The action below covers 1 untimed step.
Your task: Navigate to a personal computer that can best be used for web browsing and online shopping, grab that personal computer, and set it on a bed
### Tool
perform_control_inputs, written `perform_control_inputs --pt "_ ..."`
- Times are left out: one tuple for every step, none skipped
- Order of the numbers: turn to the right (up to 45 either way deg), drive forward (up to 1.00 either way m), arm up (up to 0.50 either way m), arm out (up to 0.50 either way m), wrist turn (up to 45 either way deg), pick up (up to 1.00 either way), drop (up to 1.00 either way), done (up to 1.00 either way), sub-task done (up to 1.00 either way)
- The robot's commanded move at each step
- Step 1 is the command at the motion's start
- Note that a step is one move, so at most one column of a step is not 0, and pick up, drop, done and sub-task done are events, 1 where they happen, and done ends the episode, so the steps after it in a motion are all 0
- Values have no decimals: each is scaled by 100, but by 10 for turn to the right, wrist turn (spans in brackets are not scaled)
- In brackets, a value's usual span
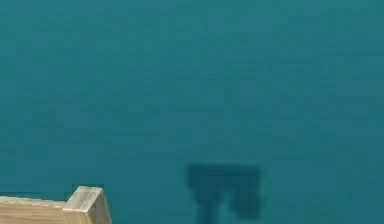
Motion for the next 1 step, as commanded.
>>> perform_control_inputs --pt "180 0 0 0 0 0 0 0 0"
